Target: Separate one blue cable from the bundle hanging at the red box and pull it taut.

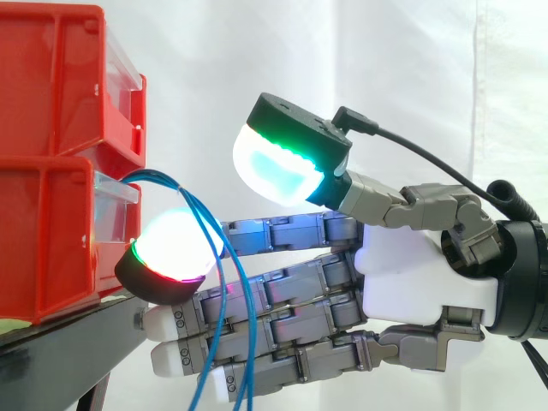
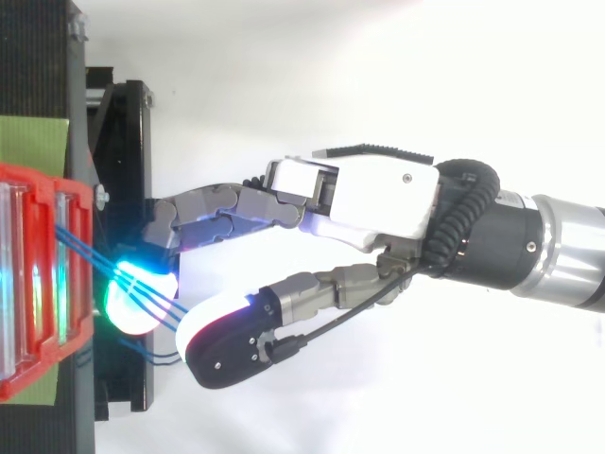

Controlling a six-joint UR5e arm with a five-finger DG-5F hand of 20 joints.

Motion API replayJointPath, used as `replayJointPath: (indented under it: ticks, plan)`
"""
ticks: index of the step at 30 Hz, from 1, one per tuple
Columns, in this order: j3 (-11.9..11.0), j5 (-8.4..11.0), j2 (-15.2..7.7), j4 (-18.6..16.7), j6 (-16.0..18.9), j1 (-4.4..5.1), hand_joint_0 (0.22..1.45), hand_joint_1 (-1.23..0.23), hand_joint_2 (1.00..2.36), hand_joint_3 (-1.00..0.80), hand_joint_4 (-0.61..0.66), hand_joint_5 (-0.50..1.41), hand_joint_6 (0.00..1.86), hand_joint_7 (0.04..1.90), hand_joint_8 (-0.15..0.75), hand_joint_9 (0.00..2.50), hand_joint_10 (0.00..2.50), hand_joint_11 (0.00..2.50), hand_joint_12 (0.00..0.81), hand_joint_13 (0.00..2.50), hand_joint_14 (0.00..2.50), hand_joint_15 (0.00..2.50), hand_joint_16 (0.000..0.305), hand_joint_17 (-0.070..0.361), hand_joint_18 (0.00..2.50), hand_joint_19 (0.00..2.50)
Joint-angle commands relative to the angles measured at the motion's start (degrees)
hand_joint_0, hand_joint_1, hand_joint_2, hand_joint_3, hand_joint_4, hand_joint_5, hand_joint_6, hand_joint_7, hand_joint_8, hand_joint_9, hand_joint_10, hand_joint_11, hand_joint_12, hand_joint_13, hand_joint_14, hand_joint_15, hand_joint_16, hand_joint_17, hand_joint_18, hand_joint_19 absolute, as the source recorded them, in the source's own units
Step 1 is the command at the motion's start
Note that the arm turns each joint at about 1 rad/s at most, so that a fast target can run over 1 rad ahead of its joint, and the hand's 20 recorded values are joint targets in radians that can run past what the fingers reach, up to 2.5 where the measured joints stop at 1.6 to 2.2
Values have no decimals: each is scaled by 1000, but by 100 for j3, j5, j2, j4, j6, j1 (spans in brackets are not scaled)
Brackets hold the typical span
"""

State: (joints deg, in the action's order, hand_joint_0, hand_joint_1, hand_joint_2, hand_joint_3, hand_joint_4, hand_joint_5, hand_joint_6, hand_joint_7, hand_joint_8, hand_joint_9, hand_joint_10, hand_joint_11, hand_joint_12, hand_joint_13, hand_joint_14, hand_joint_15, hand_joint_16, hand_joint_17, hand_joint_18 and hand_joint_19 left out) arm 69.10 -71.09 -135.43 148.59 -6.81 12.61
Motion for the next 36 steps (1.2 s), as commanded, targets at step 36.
replayJointPath:
  ticks: [36]
  plan:
    - [-54,-80,96,530,488,-145,661,-755,1015,-353,111,-196,868,980,295,766,12,357,264,543,3,79,32,71,488,158]
